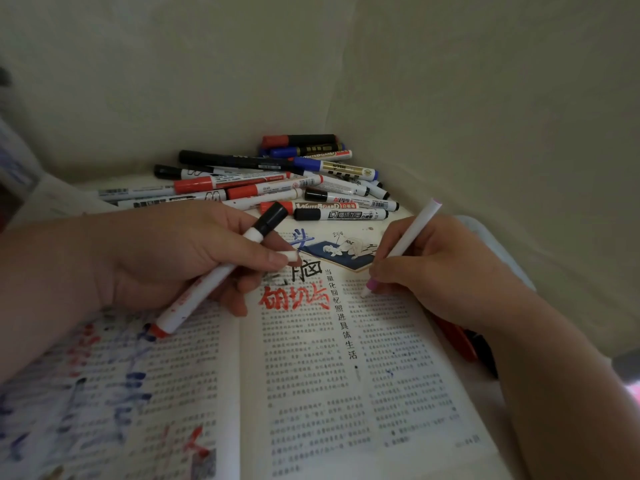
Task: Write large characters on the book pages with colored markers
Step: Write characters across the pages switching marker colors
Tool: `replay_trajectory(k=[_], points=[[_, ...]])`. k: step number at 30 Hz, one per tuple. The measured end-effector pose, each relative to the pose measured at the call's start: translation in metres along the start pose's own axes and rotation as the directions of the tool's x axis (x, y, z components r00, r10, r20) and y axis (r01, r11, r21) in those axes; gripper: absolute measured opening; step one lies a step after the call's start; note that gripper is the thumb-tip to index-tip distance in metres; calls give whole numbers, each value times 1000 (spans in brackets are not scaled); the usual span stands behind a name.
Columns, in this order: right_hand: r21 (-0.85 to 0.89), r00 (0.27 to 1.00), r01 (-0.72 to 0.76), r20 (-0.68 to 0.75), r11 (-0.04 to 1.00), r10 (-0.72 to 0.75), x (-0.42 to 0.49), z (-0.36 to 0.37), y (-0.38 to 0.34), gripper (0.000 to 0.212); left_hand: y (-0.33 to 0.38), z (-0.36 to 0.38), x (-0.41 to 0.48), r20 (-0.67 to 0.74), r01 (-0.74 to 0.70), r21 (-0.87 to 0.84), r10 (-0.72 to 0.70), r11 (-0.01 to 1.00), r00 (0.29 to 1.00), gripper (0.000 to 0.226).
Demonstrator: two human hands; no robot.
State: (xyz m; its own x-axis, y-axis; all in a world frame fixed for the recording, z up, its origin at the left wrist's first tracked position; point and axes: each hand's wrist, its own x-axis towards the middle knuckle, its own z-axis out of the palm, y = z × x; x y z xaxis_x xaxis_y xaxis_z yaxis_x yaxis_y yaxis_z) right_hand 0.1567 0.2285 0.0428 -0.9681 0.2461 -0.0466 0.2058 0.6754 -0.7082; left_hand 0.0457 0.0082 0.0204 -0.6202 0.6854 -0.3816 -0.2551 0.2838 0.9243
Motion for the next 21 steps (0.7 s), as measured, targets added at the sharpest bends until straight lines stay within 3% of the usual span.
replay_trajectory(k=[2,4,7,10,21], points=[[50,1000,20,-14,999,-19,0,1,0,15,0,0,-2,22,-7,47,6,999,1000,25],[211,996,52,-77,976,-36,1,4,2,16,1,0,-4,39,-9,81,6,997,999,23],[538,987,146,-135,831,-86,3,11,5,21,2,0,-4,38,-8,104,4,995,999,20],[731,981,179,-84,658,-173,2,20,2,17,3,0,-4,35,3,94,-6,996,999,15],[674,960,200,9,711,-279,2,34,2,5,2,-3,-3,85,-6,79,-1,997,996,10]])
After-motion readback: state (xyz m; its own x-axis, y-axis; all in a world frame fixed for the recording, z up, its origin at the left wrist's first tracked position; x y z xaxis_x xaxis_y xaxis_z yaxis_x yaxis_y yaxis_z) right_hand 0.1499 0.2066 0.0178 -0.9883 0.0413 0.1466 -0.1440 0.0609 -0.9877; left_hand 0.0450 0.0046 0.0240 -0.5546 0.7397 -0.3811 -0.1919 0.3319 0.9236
